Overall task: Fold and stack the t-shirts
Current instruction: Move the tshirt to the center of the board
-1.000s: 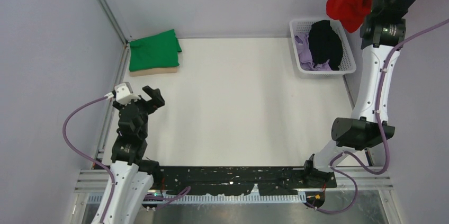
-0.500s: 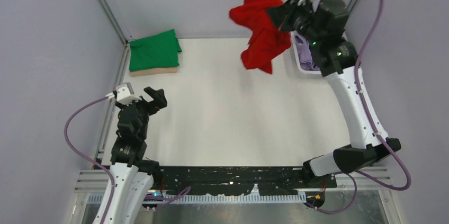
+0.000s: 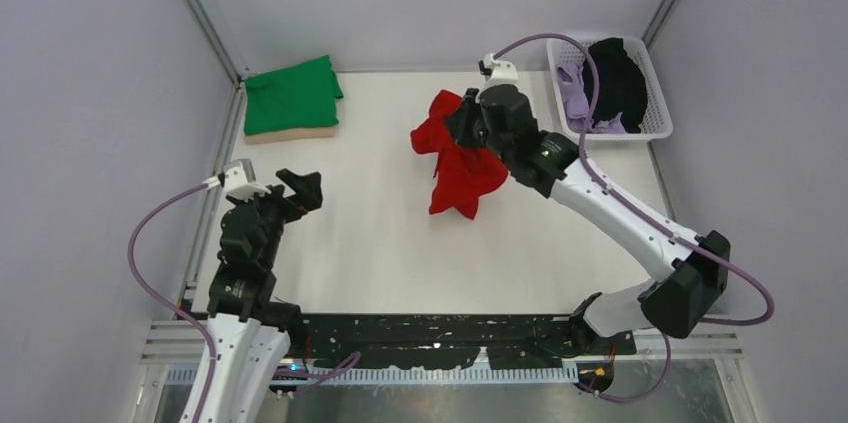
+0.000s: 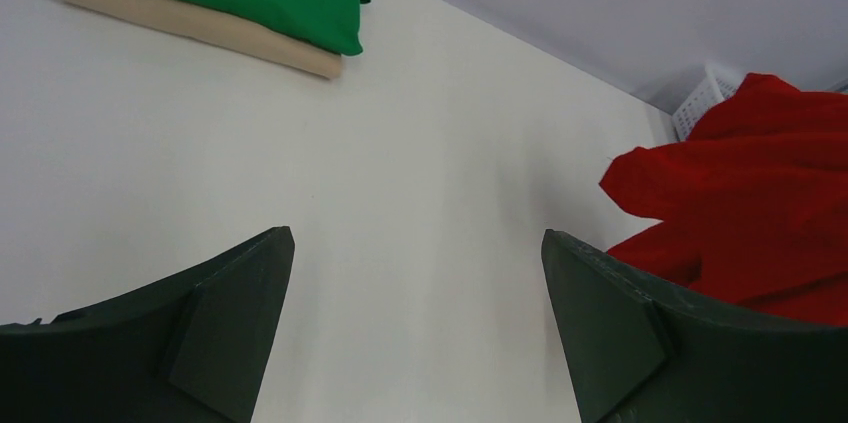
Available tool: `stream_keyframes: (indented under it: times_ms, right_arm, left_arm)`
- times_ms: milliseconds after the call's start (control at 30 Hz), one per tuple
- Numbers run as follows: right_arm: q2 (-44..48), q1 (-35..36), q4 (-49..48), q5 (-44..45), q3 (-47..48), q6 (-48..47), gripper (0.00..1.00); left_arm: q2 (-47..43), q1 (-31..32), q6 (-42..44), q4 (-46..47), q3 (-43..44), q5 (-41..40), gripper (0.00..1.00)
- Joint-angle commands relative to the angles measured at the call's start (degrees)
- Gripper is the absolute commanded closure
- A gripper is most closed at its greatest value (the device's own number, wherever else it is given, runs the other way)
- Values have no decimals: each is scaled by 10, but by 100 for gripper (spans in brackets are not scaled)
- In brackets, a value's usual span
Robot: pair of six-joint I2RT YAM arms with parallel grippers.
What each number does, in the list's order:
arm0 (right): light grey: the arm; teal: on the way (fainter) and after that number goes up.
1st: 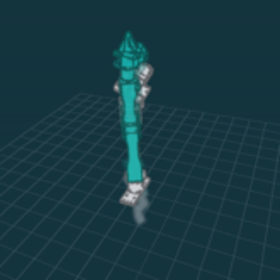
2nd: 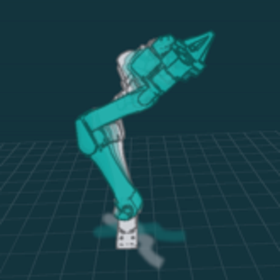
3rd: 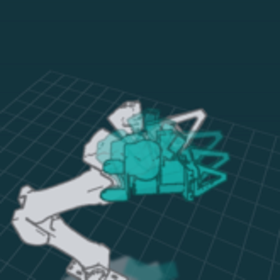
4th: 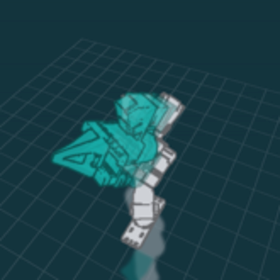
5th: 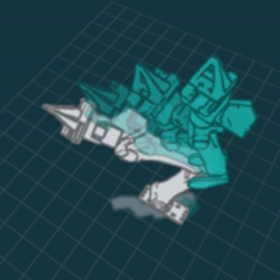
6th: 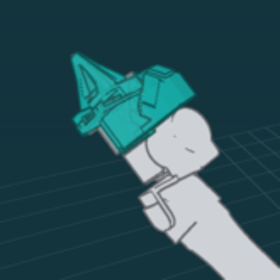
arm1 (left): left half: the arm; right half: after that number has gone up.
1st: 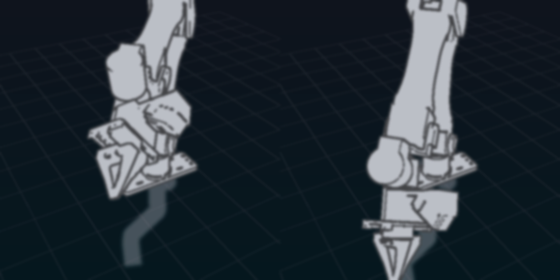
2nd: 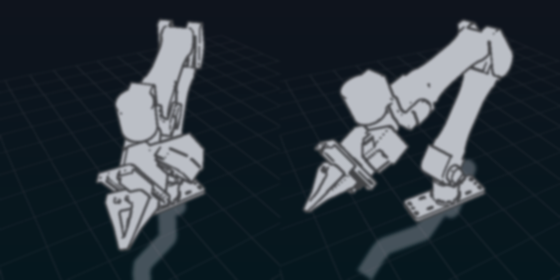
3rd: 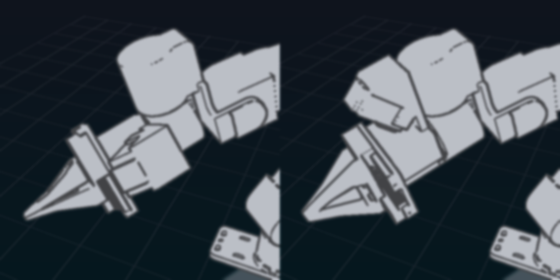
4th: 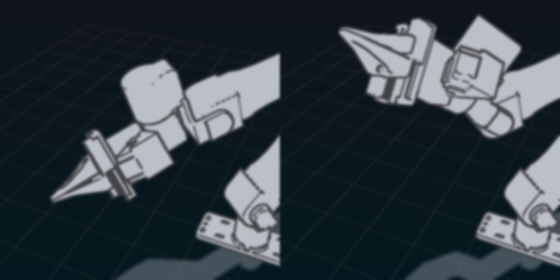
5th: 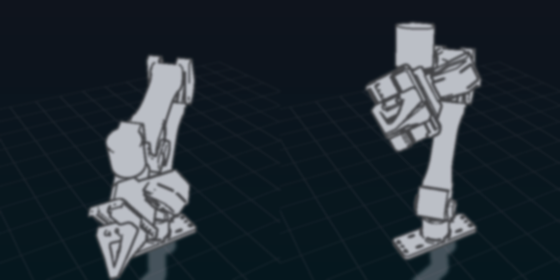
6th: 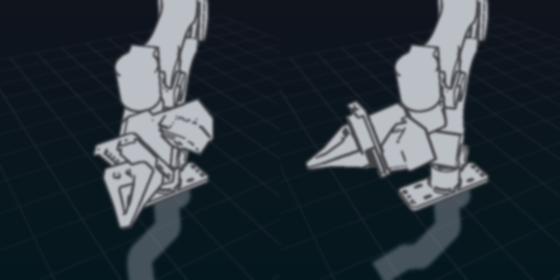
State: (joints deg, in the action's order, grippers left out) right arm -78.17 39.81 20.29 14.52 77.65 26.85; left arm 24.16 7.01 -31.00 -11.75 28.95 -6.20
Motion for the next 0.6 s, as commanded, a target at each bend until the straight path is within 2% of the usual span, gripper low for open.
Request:
stream_keyframes:
  times_ms: [0,133,200,233,267,300,367,467,567]
  right_arm:
    - [-53,9,-80,-1,5,73,95]
    - [-153,8,-64,1,53,76,93]
    - [-192,7,-44,1,90,61,82]
    - [-202,7,-36,-8,112,45,66]
    - [-218,6,-32,-14,121,36,55]
    - [-221,5,-24,-21,134,17,25]
    - [-214,3,-21,-16,130,-11,0]
    - [-163,-9,-33,8,86,-44,4]
    - [-81,-34,-64,3,-17,-54,5]
  left_arm:
    - [12,0,-19,-7,-6,45,1]
    - [35,0,-27,-21,-1,86,1]
    - [49,0,-34,-20,-1,116,1]
    - [59,0,-35,-18,-1,133,1]
    - [69,1,-36,-16,0,152,1]
    - [81,1,-36,-16,2,168,1]
    - [107,4,-36,-16,5,190,1]
    - [149,19,-28,-16,14,193,1]
    - [212,35,-23,-27,38,162,1]
